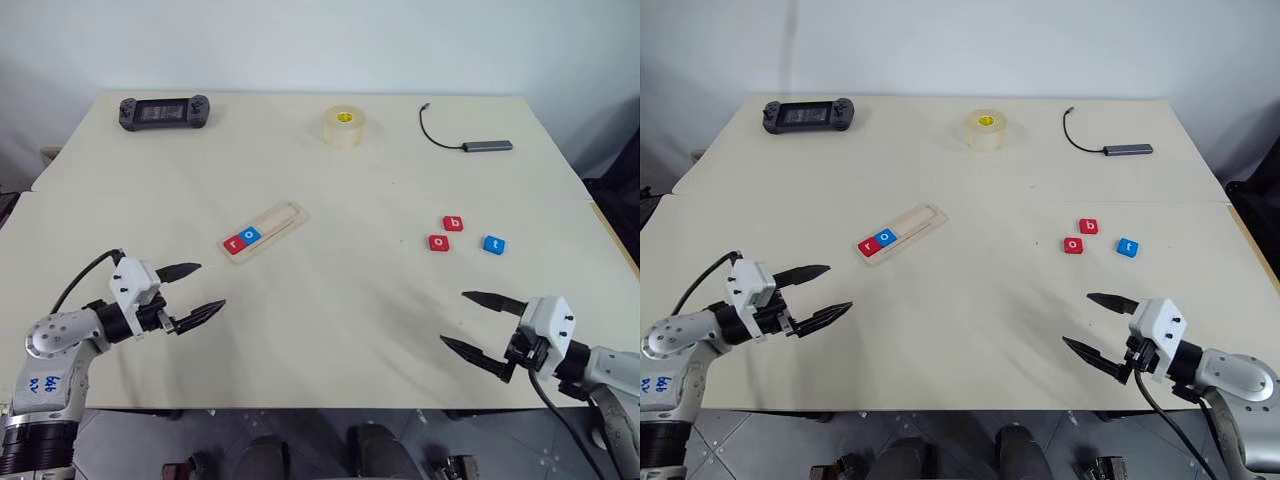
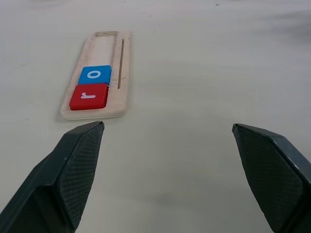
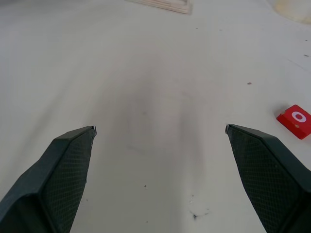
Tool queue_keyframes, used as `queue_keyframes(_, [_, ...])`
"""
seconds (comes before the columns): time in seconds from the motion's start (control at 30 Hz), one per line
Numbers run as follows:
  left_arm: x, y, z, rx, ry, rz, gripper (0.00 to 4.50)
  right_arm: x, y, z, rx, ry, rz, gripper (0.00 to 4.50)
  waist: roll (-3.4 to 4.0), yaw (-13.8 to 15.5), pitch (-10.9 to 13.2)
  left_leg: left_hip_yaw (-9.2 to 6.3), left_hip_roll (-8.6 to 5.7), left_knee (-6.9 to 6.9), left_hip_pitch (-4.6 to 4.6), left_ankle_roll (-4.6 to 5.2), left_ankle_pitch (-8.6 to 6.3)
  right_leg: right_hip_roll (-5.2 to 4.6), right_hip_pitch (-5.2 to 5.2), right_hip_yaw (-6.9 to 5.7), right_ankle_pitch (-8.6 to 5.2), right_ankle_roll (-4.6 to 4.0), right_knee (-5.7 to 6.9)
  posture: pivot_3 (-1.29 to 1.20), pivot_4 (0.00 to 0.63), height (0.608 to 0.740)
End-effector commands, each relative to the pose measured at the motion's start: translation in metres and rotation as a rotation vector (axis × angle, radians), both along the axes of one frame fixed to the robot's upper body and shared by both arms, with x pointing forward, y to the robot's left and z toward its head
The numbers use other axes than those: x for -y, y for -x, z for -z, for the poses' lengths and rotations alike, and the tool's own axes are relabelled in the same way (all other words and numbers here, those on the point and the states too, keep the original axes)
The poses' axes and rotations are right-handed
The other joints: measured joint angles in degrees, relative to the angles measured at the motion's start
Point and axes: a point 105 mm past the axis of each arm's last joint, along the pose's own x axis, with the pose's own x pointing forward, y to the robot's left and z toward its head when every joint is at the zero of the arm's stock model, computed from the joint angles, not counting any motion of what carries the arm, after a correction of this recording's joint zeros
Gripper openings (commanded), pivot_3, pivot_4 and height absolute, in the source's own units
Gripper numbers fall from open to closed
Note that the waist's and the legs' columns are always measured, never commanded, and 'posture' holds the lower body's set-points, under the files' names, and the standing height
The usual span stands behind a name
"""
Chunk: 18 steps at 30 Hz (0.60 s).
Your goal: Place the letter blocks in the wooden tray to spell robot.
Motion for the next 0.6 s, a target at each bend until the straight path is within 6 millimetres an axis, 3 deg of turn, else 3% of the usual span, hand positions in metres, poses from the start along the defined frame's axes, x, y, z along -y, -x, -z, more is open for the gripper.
queue_keyframes(0.03, [-0.004,-0.001,-0.004,0.003,-0.069,-0.012,4.5,-0.001,0.0,-0.006,0.02,-0.01,-0.003,4.48,0.0,-0.01,0.0,0.0,0.0,0.0,0.0,0.0,0.0,0.0,0.0,0.0,0.0,0.0,0.0,0.0,0.15,0.74])
queue_keyframes(0.23, [-0.017,-0.001,-0.011,0.058,0.031,-0.106,4.5,-0.019,-0.003,-0.013,0.027,-0.091,-0.053,4.48,0.0,-0.14,0.0,0.0,0.01,0.0,0.0,0.0,0.0,0.0,-0.01,0.01,0.0,0.0,0.02,0.0,0.15,0.74])
queue_keyframes(0.43, [-0.071,0.013,0.001,0.063,0.099,-0.368,4.5,-0.059,-0.019,-0.051,0.193,-0.171,-0.136,4.48,0.01,-0.56,0.02,0.01,0.05,0.0,0.01,-0.01,0.0,0.03,-0.06,0.01,0.0,0.0,0.08,0.0,0.15,0.74])
queue_keyframes(0.6, [-0.088,0.023,0.016,0.028,0.125,-0.452,4.5,-0.083,-0.026,-0.073,0.287,-0.216,-0.147,4.48,-0.02,0.17,0.01,0.0,0.05,0.0,-0.01,-0.03,0.01,0.0,-0.09,-0.02,0.0,0.0,0.06,0.0,0.15,0.74])
